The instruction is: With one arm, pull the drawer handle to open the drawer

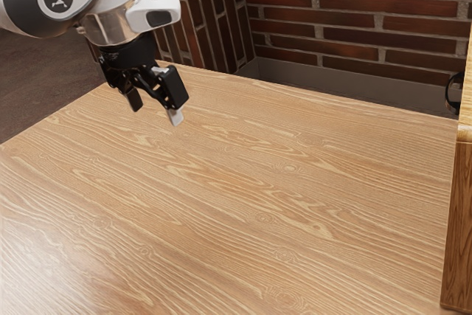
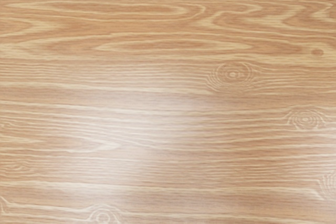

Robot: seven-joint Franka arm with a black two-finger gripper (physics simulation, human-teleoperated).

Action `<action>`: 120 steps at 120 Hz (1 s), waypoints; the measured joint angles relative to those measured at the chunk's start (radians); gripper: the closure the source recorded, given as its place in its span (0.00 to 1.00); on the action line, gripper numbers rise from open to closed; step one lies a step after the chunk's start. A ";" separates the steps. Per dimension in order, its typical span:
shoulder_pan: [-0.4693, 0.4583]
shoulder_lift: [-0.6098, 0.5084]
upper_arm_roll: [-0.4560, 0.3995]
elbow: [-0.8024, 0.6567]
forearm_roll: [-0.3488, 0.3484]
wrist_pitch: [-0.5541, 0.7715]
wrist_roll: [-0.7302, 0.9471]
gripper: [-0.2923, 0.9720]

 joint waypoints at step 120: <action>-0.103 0.360 -0.122 0.342 -0.387 0.424 -0.216 0.23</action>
